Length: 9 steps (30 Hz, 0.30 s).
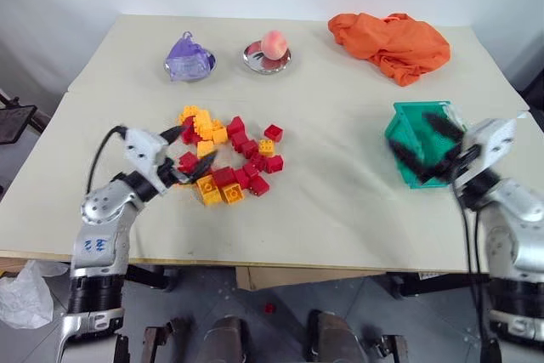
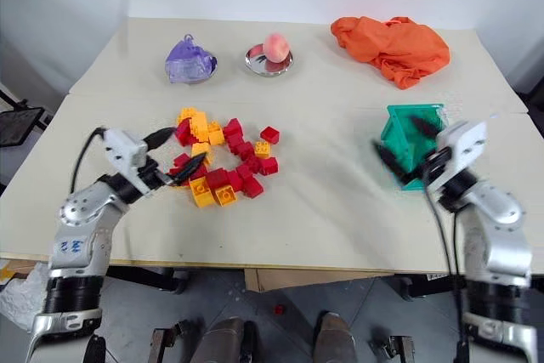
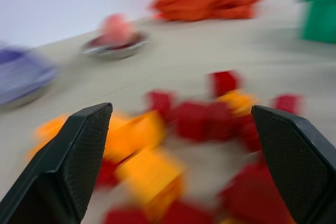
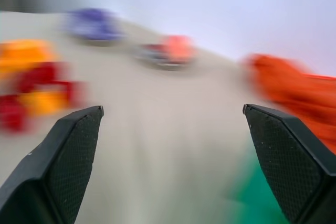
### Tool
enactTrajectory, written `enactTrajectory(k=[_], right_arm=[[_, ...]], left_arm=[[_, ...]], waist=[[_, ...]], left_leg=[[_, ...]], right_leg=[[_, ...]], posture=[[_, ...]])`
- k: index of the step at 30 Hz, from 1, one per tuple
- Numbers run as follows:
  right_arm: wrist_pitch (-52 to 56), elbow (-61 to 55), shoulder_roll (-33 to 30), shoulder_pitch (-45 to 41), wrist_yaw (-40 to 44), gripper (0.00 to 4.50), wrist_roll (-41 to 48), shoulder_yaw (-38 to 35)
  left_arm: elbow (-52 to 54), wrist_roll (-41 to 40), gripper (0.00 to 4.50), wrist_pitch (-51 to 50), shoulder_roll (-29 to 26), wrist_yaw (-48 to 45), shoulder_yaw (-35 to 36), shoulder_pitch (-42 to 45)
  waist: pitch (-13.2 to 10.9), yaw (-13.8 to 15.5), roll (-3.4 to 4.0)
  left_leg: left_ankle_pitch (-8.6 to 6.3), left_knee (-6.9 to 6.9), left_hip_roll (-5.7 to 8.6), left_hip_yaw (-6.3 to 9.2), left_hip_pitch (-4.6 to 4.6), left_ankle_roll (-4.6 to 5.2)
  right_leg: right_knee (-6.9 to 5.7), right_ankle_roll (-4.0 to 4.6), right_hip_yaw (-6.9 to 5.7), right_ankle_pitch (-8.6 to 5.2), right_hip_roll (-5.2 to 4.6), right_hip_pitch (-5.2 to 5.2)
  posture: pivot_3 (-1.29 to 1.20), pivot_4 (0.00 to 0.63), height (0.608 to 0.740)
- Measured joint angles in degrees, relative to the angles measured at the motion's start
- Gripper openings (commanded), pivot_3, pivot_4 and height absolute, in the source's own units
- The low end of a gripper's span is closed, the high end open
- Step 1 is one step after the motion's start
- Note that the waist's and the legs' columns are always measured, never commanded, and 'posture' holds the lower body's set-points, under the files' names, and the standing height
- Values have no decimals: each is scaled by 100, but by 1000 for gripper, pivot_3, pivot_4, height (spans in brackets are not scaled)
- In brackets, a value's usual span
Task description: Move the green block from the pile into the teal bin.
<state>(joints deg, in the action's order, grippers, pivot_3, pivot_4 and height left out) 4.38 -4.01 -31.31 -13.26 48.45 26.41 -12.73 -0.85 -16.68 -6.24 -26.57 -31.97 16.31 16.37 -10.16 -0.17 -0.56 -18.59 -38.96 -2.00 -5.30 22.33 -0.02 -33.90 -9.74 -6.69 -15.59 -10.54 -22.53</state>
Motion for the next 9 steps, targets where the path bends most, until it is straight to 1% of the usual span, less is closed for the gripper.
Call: enactTrajectory(k=[2,4,9], right_arm=[[-63,-90,145,348,159,4462,-57,370],[-84,-98,348,575,187,4462,-77,561],[-671,159,425,626,168,4462,-407,574]], left_arm=[[56,-2,4500,-21,18,262,264,-330],[130,-16,4500,-63,60,466,508,-685],[718,-105,4500,-109,118,614,601,-1417]], waist=[[0,-1,0],[-1,15,1],[0,5,-1]], left_leg=[[-1,-2,1,-1,0,1],[-1,-7,1,0,1,1],[-6,-6,-2,2,-5,-6]], right_leg=[[1,0,1,0,0,0],[-2,0,1,0,-1,2],[-4,2,2,-1,0,4]], posture=[[0,150,740],[0,150,740],[0,150,740]])
